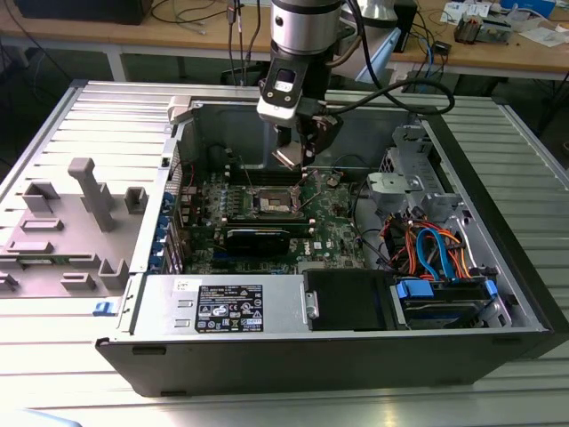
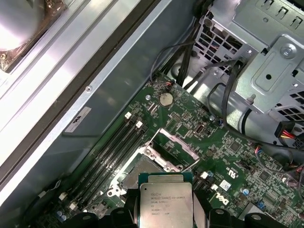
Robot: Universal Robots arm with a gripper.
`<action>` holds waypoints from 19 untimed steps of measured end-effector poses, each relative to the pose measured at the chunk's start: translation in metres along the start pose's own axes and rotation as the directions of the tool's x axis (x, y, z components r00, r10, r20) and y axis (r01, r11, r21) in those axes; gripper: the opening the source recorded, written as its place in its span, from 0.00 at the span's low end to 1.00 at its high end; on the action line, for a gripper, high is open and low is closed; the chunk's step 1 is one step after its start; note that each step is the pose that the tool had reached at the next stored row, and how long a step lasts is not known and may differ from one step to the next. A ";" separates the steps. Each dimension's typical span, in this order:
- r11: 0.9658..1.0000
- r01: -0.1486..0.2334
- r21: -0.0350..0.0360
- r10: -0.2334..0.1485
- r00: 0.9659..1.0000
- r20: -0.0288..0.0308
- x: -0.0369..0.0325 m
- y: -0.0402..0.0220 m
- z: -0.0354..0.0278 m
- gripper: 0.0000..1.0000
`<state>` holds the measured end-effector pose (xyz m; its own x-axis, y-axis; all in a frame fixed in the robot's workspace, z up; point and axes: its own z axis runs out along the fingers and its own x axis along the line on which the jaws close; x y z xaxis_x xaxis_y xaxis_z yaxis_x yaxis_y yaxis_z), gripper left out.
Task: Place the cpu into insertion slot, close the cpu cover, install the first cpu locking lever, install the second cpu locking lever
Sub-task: 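Place the cpu into insertion slot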
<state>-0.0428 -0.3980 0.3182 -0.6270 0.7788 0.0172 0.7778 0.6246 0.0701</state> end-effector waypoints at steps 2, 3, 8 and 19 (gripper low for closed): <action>1.000 -0.004 0.000 0.004 1.000 0.000 0.0000 0.0000 0.0001 0.55; 1.000 -0.006 0.000 0.006 1.000 0.000 0.0000 0.0000 0.0001 0.55; 1.000 -0.021 0.000 0.021 1.000 0.001 0.0000 0.0000 0.0003 0.55; 0.999 -0.051 -0.001 0.051 0.999 0.004 0.0000 -0.0001 0.0006 0.55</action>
<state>-0.0428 -0.3981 0.3175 -0.5864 0.8099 0.0172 0.8087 0.5840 0.0701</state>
